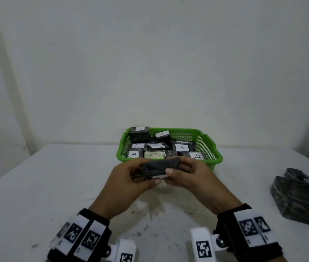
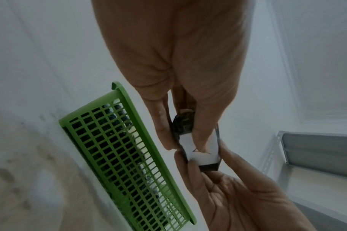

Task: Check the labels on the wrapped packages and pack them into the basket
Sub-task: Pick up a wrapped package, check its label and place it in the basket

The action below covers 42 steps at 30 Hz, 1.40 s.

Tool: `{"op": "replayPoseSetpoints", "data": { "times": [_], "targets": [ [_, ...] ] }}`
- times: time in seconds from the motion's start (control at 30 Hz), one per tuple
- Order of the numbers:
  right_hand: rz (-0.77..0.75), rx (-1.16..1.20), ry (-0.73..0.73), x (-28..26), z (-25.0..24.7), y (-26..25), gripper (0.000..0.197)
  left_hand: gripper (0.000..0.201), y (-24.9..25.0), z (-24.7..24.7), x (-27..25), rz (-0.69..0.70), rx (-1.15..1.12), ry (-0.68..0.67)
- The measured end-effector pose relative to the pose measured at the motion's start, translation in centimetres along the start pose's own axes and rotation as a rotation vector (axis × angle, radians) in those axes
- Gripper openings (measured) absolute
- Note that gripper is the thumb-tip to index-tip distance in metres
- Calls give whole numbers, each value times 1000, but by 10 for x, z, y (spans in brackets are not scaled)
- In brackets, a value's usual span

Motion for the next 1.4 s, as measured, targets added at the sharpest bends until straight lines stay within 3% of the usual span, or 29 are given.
{"op": "replayPoseSetpoints", "data": {
  "times": [0.17,0.3,0.43,0.53,0.67,0.9,1.03,1.2,1.3,1.4],
  "targets": [
    [4,-20,-8,-2,-4,-2,31,38,4,-2,0,26,33,7],
    [14,-2,-5,-3,5,-1,48,40,9,0,-3,79,68,-9],
    [-28,-65,38,-5,7,0,36,43,9,0,-5,95,88,-6],
    [-5,-96,10,-4,5,0,50,40,7,-6,-5,96,61,18],
    [-49,-161,-2,-7,-3,-7,39,39,4,-13,-4,89,38,37],
    [-98,-85,19,-11,11,-9,37,42,3,-8,-6,67,39,3],
    [-180,-128,22,-12,12,-13,50,55,3,-10,-5,10,-48,15],
    [-80,-98,-41,-13,16,-8,61,48,3,-15,-7,9,-30,54],
    [46,47,-68,-14,20,-2,47,50,8,-13,-8,60,-23,14],
    [49,-4,-53,-16,22,3,31,51,13,-8,-10,127,36,-37]
  ]
}}
Point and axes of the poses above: each hand's wrist, its own x-axis towards the middle knuckle, its own z-axis out of the palm, y = z × x, the point moved 7 cm from there along x, towards the middle knuckle, and after that the axes turned 6 degrees about y, right-handed, at the moved point
